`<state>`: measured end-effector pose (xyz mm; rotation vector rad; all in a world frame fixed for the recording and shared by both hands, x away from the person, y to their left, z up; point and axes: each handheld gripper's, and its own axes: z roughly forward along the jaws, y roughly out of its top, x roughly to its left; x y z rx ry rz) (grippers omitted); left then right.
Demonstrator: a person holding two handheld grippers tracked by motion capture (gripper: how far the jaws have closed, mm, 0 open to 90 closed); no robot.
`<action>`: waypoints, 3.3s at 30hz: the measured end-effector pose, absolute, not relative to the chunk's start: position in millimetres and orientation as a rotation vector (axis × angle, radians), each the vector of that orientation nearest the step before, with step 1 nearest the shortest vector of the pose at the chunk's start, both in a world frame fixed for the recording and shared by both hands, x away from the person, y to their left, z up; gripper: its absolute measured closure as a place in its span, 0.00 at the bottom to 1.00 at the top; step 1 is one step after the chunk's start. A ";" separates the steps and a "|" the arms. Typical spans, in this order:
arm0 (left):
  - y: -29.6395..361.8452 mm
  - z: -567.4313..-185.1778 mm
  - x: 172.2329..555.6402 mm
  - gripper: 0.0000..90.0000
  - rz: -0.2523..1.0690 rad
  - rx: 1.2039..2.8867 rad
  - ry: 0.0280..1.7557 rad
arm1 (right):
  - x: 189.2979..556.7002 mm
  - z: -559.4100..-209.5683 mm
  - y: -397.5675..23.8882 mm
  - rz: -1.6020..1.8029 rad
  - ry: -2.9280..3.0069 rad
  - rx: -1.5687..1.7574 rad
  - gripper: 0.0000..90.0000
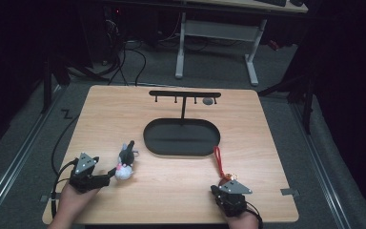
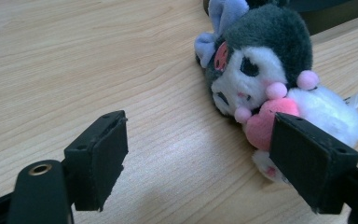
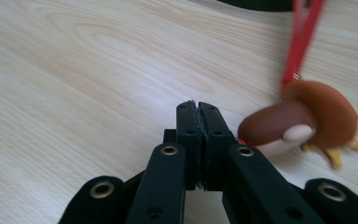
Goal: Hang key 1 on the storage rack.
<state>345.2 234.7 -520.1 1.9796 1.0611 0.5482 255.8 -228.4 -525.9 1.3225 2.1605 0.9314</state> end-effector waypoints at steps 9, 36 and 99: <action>236.5 -519.5 345.1 0.22 0.550 1.973 1.063 | 251.7 -522.9 -279.4 0.884 2.008 1.484 0.95; 235.7 -520.1 345.0 0.22 0.545 1.975 1.058 | 245.1 -506.1 -297.4 0.890 1.926 1.493 0.79; 232.9 -521.4 344.1 0.22 0.498 2.004 1.016 | 326.3 -482.5 -296.9 0.451 2.518 1.647 0.53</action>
